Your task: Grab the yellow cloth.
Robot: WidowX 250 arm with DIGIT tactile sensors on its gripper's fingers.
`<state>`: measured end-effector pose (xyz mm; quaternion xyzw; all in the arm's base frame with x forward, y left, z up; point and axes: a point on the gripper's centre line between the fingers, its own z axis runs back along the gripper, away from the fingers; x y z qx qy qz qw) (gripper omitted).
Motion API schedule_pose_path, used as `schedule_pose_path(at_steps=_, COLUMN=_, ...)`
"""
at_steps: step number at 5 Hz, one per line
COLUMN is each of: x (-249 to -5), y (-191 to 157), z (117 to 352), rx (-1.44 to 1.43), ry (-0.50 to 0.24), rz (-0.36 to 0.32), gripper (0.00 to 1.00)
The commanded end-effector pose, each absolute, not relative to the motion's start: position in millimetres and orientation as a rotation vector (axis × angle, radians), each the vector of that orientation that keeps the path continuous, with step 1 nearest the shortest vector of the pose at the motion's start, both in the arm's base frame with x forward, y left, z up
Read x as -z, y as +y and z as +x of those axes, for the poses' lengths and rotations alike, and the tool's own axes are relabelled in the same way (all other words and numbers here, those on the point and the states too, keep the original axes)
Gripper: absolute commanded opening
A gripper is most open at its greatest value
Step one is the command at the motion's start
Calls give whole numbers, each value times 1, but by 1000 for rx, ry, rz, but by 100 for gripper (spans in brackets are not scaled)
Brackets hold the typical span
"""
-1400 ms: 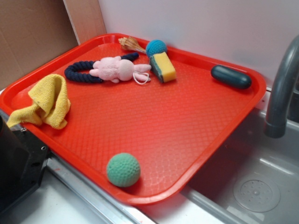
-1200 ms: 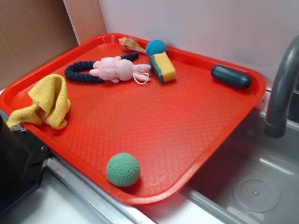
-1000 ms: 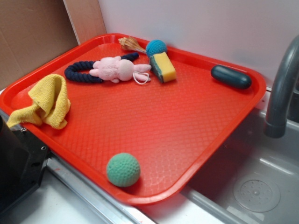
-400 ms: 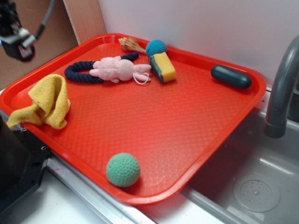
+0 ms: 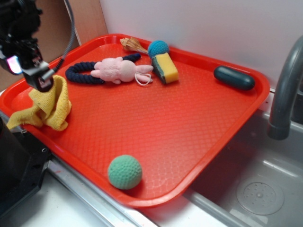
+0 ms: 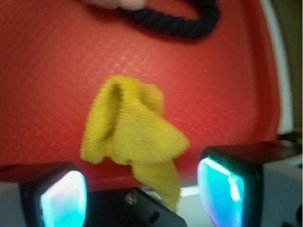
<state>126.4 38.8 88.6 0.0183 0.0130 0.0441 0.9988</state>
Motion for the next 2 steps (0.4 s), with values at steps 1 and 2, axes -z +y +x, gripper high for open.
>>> schedule_pose_path(at_steps=1, x=-42, y=43, z=143, rx=-43, ry=52, rz=42, gripper=100)
schedule_pose_path(at_steps=2, x=-32, y=45, z=158, rx=-34, ry=70, rz=65, gripper=100)
